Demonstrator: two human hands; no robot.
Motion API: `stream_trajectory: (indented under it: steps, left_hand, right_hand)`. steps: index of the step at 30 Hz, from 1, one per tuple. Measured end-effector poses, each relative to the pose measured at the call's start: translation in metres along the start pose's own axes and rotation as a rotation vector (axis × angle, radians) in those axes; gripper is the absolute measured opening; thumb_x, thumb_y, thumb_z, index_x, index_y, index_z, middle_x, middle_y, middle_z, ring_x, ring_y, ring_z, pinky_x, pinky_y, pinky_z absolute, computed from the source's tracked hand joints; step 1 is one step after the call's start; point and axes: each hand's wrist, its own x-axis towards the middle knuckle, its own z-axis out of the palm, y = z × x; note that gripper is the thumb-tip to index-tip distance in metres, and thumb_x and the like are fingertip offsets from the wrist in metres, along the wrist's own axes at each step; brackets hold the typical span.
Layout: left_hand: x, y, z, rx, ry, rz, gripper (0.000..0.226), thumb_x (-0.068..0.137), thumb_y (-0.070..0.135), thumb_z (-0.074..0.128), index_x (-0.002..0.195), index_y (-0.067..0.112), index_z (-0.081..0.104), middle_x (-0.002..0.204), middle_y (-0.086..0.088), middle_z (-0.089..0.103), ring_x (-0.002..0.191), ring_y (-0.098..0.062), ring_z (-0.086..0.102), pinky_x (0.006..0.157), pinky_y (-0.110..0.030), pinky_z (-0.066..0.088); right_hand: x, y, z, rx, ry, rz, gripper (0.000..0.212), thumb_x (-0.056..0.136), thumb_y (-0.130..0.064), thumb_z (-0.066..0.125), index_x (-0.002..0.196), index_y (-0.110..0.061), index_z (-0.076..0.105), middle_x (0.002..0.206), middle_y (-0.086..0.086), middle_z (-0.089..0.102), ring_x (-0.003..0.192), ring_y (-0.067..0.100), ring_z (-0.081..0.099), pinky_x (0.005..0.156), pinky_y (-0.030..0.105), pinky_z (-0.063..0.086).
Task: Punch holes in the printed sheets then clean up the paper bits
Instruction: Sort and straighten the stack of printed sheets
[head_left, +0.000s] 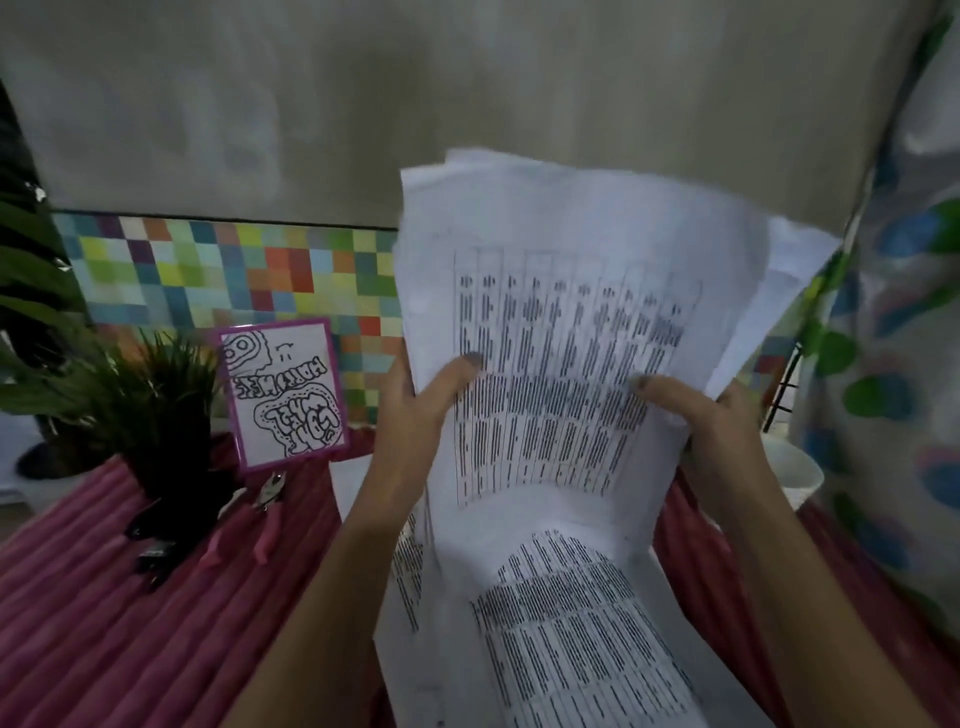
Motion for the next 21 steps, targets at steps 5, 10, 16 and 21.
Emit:
stream_trajectory:
  steps: [5,10,16,21]
  left_hand:
    - [-0.012,-0.024,0.005,0.073,-0.023,-0.059,0.023,0.085,0.038,0.071,0.104,0.031,0.060,0.096,0.024,0.070,0.099,0.010,0.062,0.082,-0.009,0.046]
    - [-0.009,-0.019,0.020,0.137,-0.041,0.045,0.027,0.083,0.028,0.072,0.104,0.036,0.057,0.092,0.036,0.066,0.094,0.013,0.063,0.068,0.001,0.044]
    - [-0.010,-0.047,0.009,0.160,-0.009,-0.023,0.050,0.082,0.048,0.072,0.127,0.040,0.051,0.126,0.027,0.059,0.120,0.007,0.052,0.100,-0.024,0.043]
    - [-0.012,-0.045,0.015,0.164,0.073,0.065,0.035,0.089,0.021,0.070,0.122,0.027,0.061,0.113,0.016,0.070,0.108,-0.001,0.064,0.088,-0.014,0.051]
  right_hand:
    - [-0.005,0.034,-0.010,0.016,0.069,0.085,0.017,0.087,0.000,0.060,0.093,-0.012,0.070,0.078,-0.004,0.074,0.076,0.017,0.070,0.065,0.034,0.052]
    - [0.001,0.015,0.000,-0.080,0.035,-0.185,0.024,0.093,-0.006,0.058,0.115,-0.016,0.061,0.103,0.000,0.071,0.096,0.018,0.067,0.078,0.031,0.056]
    - [0.000,0.045,-0.018,-0.228,0.006,0.049,0.024,0.082,-0.017,0.064,0.102,-0.026,0.072,0.097,-0.003,0.075,0.097,0.022,0.069,0.085,0.045,0.054]
    - [-0.005,0.049,-0.017,-0.199,0.060,-0.008,0.028,0.089,0.002,0.058,0.109,-0.015,0.071,0.098,0.001,0.075,0.096,0.025,0.069,0.084,0.045,0.055]
